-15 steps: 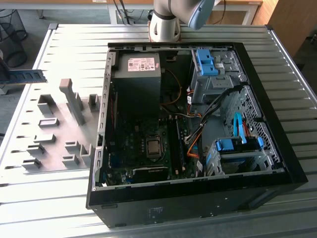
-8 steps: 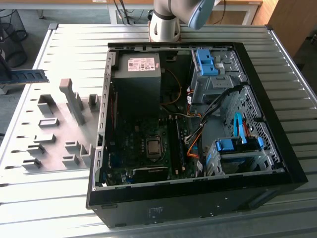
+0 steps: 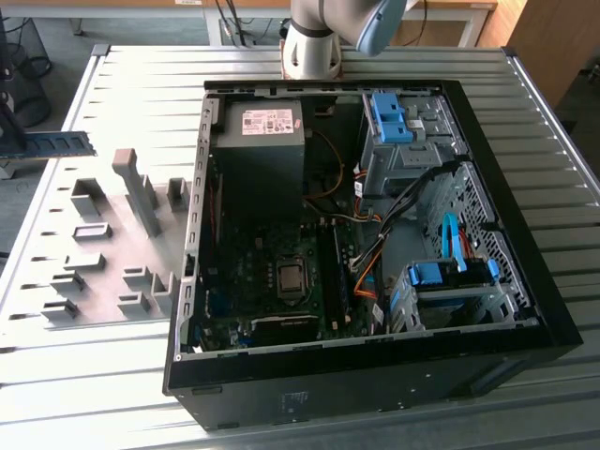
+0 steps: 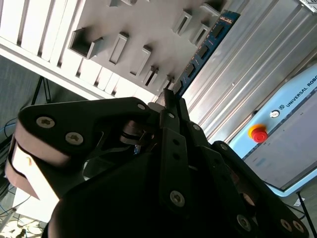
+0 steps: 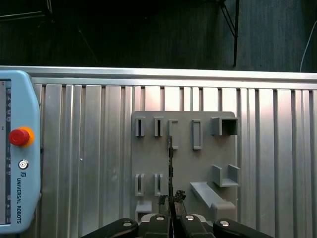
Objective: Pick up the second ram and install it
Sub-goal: 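Pick up the second ram and move it above second insertion slot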
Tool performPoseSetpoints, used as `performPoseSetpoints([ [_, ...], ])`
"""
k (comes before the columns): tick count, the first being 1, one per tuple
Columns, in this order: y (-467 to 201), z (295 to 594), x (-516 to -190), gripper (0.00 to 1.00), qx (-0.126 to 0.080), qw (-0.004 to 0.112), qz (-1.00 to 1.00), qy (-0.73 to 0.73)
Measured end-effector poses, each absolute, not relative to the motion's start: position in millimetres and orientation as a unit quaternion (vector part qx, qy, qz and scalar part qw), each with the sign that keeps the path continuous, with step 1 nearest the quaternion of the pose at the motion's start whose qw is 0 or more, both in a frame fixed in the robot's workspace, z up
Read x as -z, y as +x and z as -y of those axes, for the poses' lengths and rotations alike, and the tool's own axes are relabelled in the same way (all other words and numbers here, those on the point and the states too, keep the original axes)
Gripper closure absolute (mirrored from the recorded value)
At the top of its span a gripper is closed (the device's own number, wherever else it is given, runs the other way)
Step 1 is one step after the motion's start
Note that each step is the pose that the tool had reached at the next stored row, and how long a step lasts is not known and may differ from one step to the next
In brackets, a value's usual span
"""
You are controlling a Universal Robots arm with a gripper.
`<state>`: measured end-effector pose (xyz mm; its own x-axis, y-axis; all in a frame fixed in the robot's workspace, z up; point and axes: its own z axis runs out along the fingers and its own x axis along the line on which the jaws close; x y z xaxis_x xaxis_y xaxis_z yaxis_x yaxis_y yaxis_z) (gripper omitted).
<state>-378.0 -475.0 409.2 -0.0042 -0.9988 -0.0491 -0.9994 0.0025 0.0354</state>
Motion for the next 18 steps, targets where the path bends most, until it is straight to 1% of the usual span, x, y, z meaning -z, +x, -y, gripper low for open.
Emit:
performPoseSetpoints([
  [18,-367.4,475.0,-409.3,0.86,-0.03,0.005,-0.708,-0.706],
])
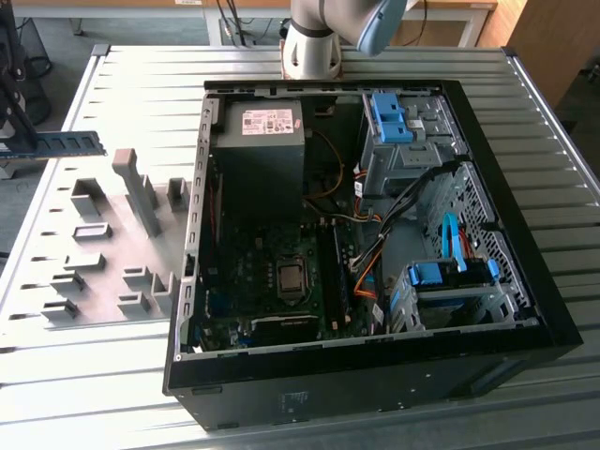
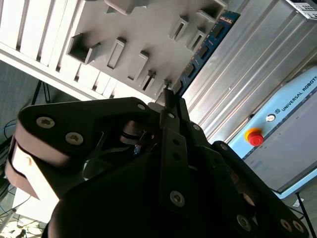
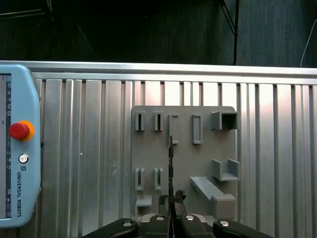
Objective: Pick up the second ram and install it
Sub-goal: 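Pick up the second ram and move it above second insertion slot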
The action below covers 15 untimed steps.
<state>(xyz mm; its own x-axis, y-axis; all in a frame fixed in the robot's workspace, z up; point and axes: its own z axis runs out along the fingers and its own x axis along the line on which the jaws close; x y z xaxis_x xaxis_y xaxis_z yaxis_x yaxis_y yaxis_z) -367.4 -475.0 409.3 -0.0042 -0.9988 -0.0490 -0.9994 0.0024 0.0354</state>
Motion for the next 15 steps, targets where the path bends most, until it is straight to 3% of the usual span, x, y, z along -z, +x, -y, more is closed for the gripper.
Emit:
performPoseSetpoints([
  [15,-359.8,475.0,-409.2,0.86,-0.03,0.005,-0.708,-0.706],
])
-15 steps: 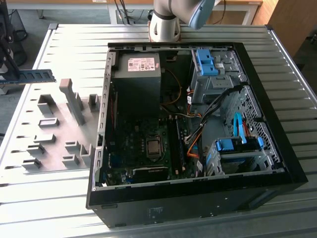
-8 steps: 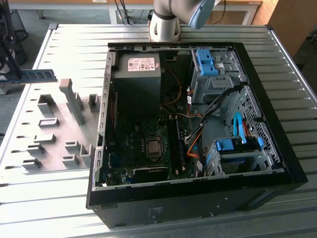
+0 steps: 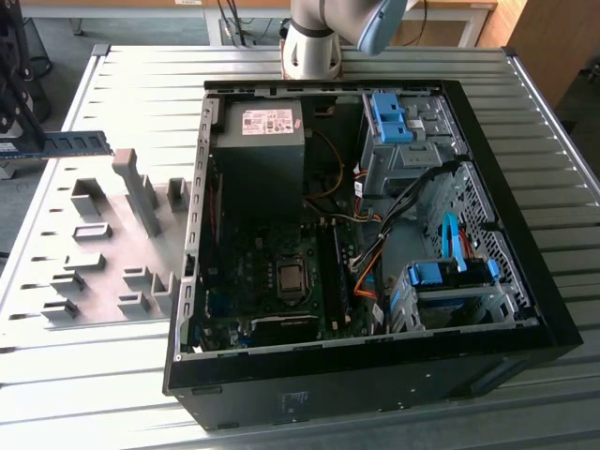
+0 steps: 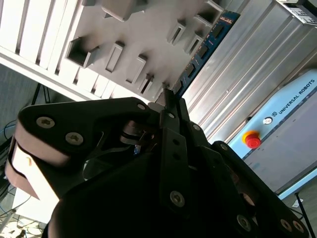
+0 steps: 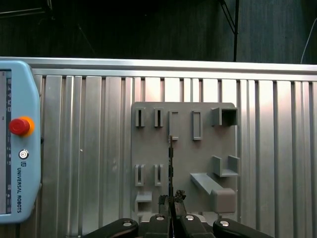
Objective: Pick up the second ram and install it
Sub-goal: 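Pick up the second ram and move it above second insertion slot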
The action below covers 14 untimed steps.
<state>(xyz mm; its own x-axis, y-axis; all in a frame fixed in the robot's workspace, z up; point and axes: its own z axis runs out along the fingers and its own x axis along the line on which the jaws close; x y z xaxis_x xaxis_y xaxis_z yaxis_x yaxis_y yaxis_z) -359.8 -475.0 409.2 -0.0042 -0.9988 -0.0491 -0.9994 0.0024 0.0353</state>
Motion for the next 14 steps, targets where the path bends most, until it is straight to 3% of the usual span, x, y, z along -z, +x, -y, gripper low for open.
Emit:
performPoseSetpoints([
  [14,-351.3,475.0,-409.3,0.86,-0.03,0.005,-0.708,-0.706],
])
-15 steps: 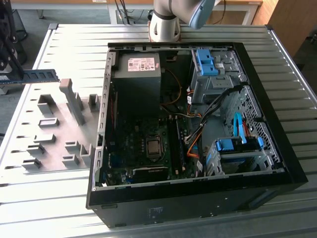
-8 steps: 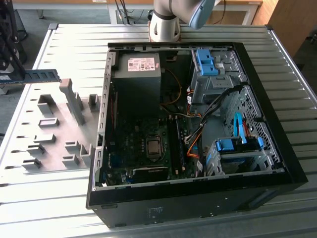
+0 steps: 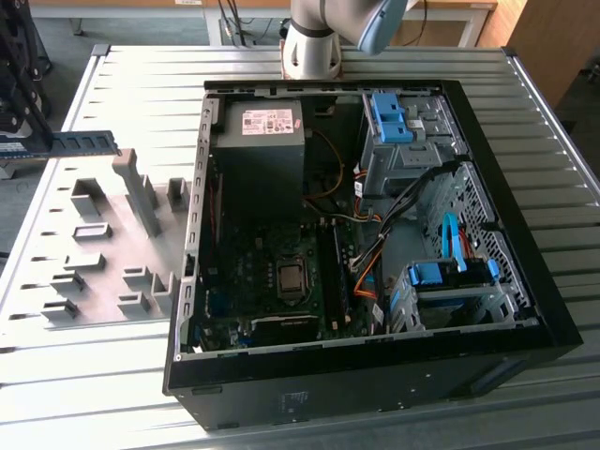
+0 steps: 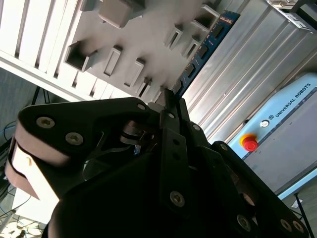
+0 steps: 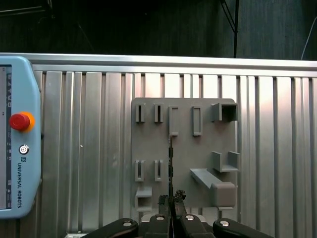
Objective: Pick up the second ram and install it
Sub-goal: 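Pick up the second ram and move it above second insertion slot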
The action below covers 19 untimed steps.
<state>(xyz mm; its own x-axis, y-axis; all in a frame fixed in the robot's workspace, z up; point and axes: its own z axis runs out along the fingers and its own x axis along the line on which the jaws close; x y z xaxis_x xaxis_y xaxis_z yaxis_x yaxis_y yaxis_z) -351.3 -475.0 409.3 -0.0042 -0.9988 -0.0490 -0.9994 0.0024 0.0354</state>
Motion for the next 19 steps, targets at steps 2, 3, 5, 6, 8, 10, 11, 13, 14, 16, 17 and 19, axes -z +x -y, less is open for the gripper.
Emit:
performPoseSetpoints([
  [2,-349.6,475.0,-409.3,0.86,-0.03,0.005,-0.708,-0.706],
  [3,-348.7,475.0,-409.3,0.86,-0.03,0.005,-0.708,-0.706],
  [5,-346.7,475.0,-409.2,0.86,-0.03,0.005,-0.708,-0.706],
  [6,-345.7,475.0,-409.3,0.86,-0.03,0.005,-0.708,-0.706],
  [8,-343.7,475.0,-409.3,0.86,-0.03,0.005,-0.708,-0.706],
  [10,-341.6,475.0,-409.3,0.86,-0.03,0.005,-0.708,-0.706],
  [11,-340.6,475.0,-409.3,0.86,-0.03,0.005,-0.708,-0.706],
  [13,-338.7,475.0,-409.3,0.86,-0.03,0.005,-0.708,-0.706],
  [14,-337.8,475.0,-409.2,0.86,-0.03,0.005,-0.708,-0.706],
  [16,-336.0,475.0,-409.3,0.86,-0.03,0.005,-0.708,-0.706],
  [17,-335.1,475.0,-409.2,0.86,-0.03,0.005,-0.708,-0.706],
  [19,-333.4,475.0,-409.2,0.86,-0.03,0.005,-0.708,-0.706],
])
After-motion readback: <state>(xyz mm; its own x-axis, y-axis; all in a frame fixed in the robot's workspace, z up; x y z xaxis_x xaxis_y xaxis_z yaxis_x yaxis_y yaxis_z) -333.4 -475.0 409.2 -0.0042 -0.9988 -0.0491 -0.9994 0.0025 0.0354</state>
